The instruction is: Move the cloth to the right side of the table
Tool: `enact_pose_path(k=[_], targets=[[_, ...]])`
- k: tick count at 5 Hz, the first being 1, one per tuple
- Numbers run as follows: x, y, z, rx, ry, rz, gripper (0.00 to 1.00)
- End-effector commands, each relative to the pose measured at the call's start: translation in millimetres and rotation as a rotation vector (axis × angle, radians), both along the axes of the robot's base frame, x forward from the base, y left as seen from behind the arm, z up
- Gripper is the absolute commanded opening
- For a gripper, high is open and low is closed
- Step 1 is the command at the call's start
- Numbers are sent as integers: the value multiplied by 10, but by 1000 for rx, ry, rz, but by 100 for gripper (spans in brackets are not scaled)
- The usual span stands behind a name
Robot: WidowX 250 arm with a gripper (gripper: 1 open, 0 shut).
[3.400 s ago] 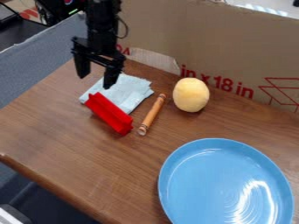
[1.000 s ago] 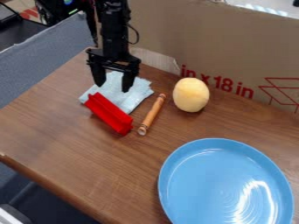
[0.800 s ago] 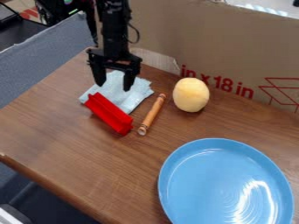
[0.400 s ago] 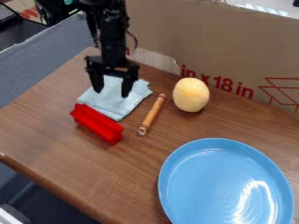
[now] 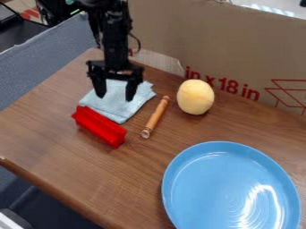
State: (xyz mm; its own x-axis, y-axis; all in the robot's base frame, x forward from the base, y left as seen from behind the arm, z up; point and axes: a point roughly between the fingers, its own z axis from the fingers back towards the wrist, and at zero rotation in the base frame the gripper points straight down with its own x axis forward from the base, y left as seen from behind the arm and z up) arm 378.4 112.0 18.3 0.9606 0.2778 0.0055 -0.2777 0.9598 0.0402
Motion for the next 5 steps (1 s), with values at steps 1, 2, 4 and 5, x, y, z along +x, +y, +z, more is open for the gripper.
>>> enact_pose_path(k=[1,2,4,5], targets=[[90,-111,45,4,-39,-1,0],[14,-65,-24,5,-37,8,0],[40,77,144,35,-33,37,0],[179,-25,289,52,-50,48,0]])
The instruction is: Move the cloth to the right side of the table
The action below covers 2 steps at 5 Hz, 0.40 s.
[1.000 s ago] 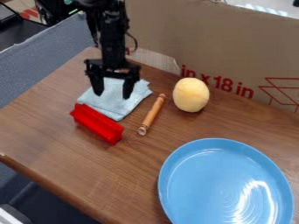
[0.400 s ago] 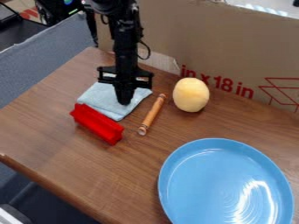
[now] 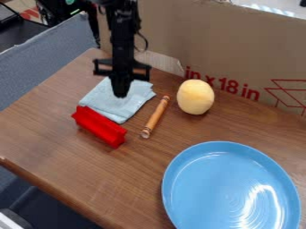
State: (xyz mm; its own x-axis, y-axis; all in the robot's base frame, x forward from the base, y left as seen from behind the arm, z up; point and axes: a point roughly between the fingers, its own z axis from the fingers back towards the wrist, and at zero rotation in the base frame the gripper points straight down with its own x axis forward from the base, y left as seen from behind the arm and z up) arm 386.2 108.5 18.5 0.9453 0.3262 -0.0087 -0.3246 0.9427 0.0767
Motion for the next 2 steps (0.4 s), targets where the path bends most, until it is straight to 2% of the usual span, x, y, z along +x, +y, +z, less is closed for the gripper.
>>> enact_pose_path(k=[1,2], targets=[[94,-64,536,13,-125,13,0],[215,4,636,1,-130,12,0]])
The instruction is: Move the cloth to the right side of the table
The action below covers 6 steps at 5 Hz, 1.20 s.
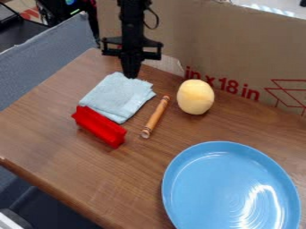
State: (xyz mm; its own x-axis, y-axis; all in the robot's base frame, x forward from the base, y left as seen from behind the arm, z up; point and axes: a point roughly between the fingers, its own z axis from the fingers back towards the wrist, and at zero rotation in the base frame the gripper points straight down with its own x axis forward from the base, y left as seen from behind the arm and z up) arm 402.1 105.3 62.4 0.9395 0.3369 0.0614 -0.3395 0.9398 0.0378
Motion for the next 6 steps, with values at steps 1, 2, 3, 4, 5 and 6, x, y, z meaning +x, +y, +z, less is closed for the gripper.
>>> enact_pose_path(k=[1,2,3,4,5,6], targets=[[195,242,438,9,-68,3,0],[199,343,618,2,-106,-30,0],[3,309,779,-21,-116,-110,0],[-124,310,874,-36,-117,-190,0],[5,116,954,-54,-92,-295,0],[-39,-197,898,-55,-28,-412,0]])
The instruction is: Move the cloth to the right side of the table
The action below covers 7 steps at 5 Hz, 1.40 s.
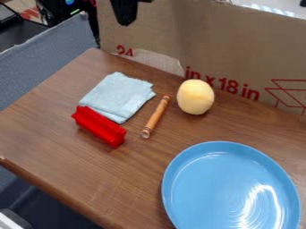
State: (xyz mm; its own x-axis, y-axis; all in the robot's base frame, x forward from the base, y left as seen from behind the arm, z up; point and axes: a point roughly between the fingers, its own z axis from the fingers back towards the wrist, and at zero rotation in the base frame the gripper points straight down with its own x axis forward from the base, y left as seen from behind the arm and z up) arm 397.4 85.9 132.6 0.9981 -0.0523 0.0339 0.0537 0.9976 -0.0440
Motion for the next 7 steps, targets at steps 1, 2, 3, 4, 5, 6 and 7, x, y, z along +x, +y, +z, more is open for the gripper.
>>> enact_pose_path(k=[1,2,3,4,5,6,7], targets=[[157,-29,125,7,-27,-4,0],[259,-182,175,-1,-18,-51,0],[275,-250,141,-11,-12,-48,0],[101,-193,-8,-18,19,-74,0],[69,-366,-16,-23,16,-38,0],[-260,-391,-82,-41,18,-52,0],[-132,-399,-208,-51,17,-17,0]])
